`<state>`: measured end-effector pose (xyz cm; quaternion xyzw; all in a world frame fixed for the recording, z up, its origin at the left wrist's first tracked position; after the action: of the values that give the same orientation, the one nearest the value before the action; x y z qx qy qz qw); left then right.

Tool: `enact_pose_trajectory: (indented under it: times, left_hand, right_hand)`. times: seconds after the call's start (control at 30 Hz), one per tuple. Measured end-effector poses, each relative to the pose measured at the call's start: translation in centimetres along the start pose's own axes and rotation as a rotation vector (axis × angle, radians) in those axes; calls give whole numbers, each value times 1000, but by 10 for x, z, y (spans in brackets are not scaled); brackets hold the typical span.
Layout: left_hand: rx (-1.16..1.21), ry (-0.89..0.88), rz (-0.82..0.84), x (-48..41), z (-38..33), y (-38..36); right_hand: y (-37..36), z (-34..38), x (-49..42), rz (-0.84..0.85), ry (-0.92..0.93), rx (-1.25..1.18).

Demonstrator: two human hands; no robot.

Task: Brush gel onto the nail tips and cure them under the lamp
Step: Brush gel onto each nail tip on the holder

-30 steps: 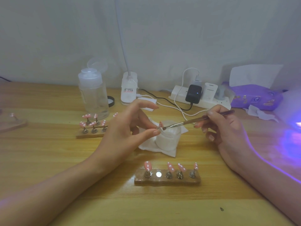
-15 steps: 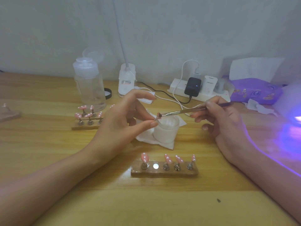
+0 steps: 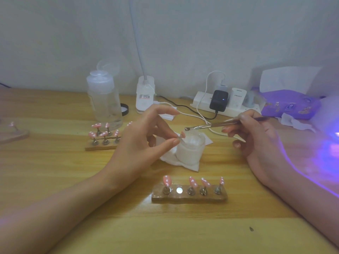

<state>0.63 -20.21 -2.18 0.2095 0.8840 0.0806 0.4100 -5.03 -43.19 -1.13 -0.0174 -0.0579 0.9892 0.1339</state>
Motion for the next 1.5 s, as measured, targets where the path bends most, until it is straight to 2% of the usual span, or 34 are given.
enact_pose_trajectory:
  times: [0.6, 0.73, 0.87, 1.27, 1.4, 1.5]
  left_hand:
    - [-82, -54, 11, -1, -1, -1]
    - [-85, -45, 7, 0, -1, 0]
    - [-89, -48, 8, -1, -1, 0]
    - [-104, -49, 4, -1, -3, -1]
    - [-112, -60, 4, -1, -4, 0]
    - [-104, -56, 1, -1, -4, 0]
  right_hand:
    - [0, -1, -1, 51, -16, 14]
    - [1, -2, -2, 8, -35, -7]
    - [-1, -1, 0, 54, -14, 8]
    - [1, -2, -1, 0, -28, -11]
    - [-2, 0, 1, 46, -13, 5]
    - [-1, -2, 0, -2, -36, 9]
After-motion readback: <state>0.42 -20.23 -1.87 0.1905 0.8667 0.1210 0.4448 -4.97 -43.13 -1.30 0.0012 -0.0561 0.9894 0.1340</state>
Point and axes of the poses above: each hand's wrist, its own x-axis away from the middle knuckle, its own y-axis out of the back of the hand, z = x × y, the point moved 1 cm from there along -x, towards the middle knuckle, and after that the axes turned 14 degrees about -y, right-handed, at the moved point
